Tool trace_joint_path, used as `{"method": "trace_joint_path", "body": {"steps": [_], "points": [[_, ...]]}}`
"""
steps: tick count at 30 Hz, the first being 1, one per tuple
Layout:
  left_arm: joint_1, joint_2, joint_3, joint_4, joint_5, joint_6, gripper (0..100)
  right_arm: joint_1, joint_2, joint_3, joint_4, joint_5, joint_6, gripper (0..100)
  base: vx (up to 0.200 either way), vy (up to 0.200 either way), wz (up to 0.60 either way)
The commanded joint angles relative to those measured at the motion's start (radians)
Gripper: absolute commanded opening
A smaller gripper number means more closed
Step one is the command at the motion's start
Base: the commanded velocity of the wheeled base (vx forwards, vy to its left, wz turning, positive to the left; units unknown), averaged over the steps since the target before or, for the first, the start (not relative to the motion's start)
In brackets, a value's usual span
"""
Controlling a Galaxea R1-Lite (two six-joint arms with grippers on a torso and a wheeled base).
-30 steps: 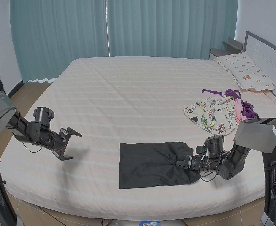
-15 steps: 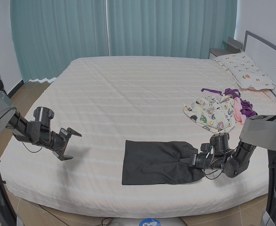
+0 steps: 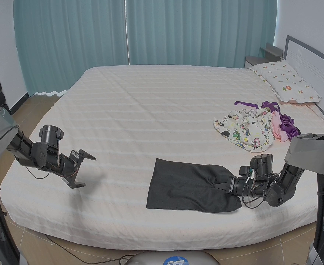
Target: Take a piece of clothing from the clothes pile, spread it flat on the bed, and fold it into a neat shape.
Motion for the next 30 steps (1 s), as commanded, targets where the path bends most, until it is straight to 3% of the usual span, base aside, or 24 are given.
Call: {"method": "trace_joint_path", "body": {"steps": [1,30], "points": [[0.001,0.0,-0.002,-0.001,-0.001,-0.001,100,-0.004,-0.001,-0.005,-0.001,0.0,-0.001,0,0.0,0.0,0.0],[-0.001,0.0,-0.002,-0.001,0.001,0.002,100,-0.012,-0.016,0.005,-0.001,-0.001,-0.004,0,0.0,-0.2,0.0]]}}
